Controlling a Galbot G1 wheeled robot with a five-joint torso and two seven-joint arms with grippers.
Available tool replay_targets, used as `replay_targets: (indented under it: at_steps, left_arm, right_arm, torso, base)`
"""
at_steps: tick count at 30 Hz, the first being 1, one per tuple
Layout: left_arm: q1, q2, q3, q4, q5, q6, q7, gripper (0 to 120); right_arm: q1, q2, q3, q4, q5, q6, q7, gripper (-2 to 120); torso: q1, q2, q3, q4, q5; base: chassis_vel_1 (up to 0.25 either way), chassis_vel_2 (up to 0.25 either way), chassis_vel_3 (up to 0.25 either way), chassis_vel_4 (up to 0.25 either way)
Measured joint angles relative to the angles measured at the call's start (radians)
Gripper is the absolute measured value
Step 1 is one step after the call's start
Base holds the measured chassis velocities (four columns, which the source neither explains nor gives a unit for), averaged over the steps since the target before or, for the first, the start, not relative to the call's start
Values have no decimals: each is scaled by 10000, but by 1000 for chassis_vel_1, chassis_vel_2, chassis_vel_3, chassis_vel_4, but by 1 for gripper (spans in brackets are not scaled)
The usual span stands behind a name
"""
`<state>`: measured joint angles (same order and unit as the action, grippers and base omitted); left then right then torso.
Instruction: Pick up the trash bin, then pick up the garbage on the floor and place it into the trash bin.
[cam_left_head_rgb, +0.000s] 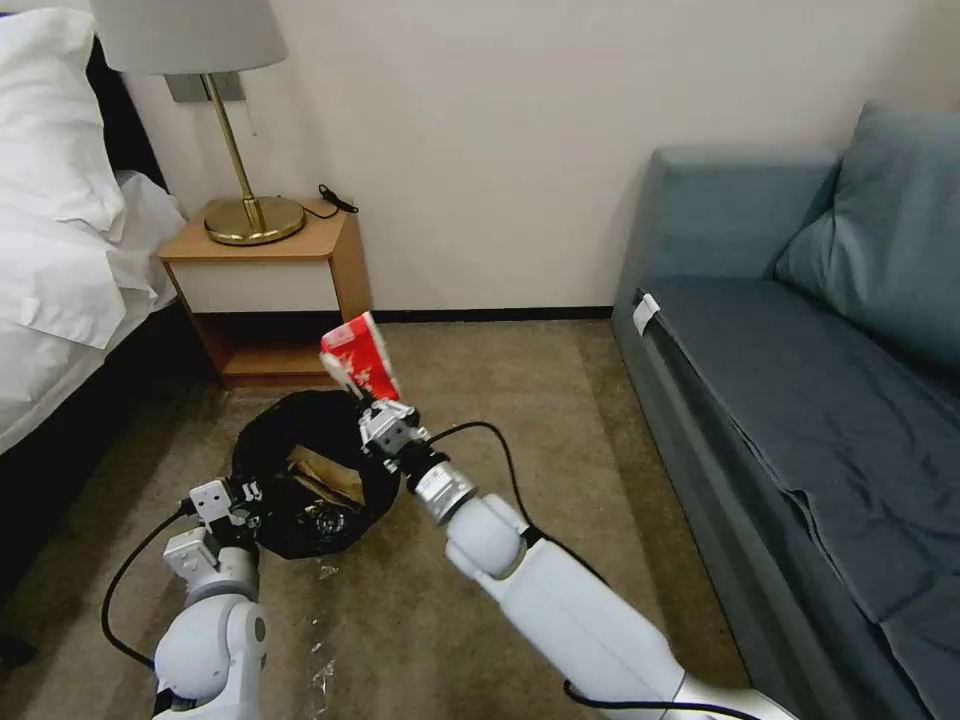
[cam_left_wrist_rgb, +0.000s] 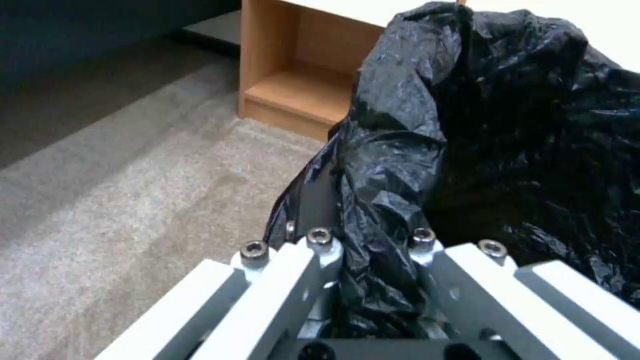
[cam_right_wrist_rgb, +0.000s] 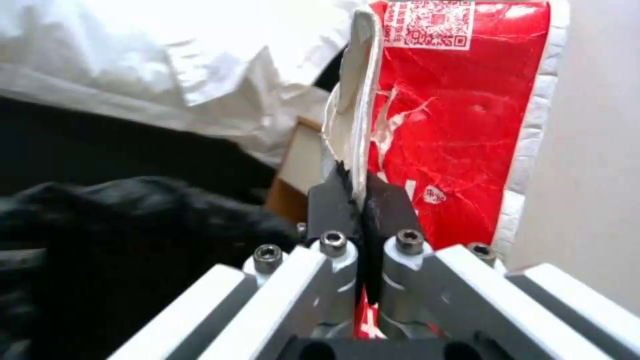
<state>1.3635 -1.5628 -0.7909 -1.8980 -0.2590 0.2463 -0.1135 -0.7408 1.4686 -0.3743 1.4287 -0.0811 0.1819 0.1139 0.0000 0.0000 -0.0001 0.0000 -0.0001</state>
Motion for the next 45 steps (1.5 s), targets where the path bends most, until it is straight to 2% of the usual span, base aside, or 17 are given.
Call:
replay_targets:
  at_steps: [16,19,22,23,25,27,28,29,30,32,33,38,39,43,45]
  left_arm:
    - [-202,-194,240,94,138,1,-33,4]
    - [-232,-199,231,136,154,1,-35,4]
    - [-290,-206,219,213,157,1,-36,4]
    - [-290,-206,219,213,157,1,-36,4]
    - [-321,-211,220,281,159,1,-36,4]
    - [-334,-211,223,297,161,1,-36,4]
    - [-372,-211,231,331,173,1,-36,4]
    - [-381,-211,236,338,176,0,-36,4]
    - [-381,-211,236,338,176,0,-36,4]
    - [-406,-211,249,353,180,1,-37,4]
    - [-406,-211,249,353,180,1,-37,4]
    - [-440,-181,253,377,185,1,-47,4]
    - [-440,-181,253,377,185,1,-47,4]
    - [-445,-163,277,382,190,3,-60,4]
    - [-444,-161,283,377,190,6,-64,4]
  right_arm:
    - [-924,608,-274,-1376,-1718,732,-287,0]
    - [-922,617,-244,-1435,-1925,743,-151,4]
    - [-860,562,-165,-1452,-2139,831,-175,21]
    - [-860,562,-165,-1452,-2139,831,-175,21]
    - [-870,528,-138,-1406,-2101,836,-209,31]
    - [-874,521,-137,-1376,-2080,836,-227,34]
    - [-887,518,-122,-1333,-2052,836,-270,42]
    - [-898,518,-113,-1323,-2040,837,-280,46]
    - [-898,518,-113,-1323,-2040,837,-280,46]
    - [-935,517,-86,-1299,-2018,836,-300,56]
    - [-935,517,-86,-1299,-2018,836,-300,56]
    - [-981,515,15,-1127,-2043,806,-303,80]
    - [-981,515,15,-1127,-2043,806,-303,80]
    - [-907,510,107,-946,-2002,691,-298,96]
    - [-881,513,154,-907,-1980,666,-293,98]
  torso:
    - [0,0,0,0,1]
    - [0,0,0,0,0]
    - [0,0,0,0,1]
    - [0,0,0,0,1]
    - [0,0,0,0,0]
    - [0,0,1,0,1]
    - [0,0,0,0,1]
    - [0,0,0,0,1]
    - [0,0,0,0,1]
    - [0,0,0,0,1]
    - [0,0,0,0,1]
    - [0,0,0,0,1]
    - [0,0,0,0,1]
    - [0,0,1,0,1]
    - [0,0,0,0,1]
  base:
    - [0,0,0,0]
    - [0,0,0,0]
    - [0,0,0,0]
    - [0,0,0,0]
    - [0,0,0,0]
    - [0,0,0,0]
    - [0,0,0,0]
    - [0,0,0,0]
    - [0,0,0,0]
    - [0,0,0,0]
    - [0,0,0,0]
    - [0,0,0,0]
    - [0,0,0,0]
    - [0,0,0,0]
    - [0,0,0,0]
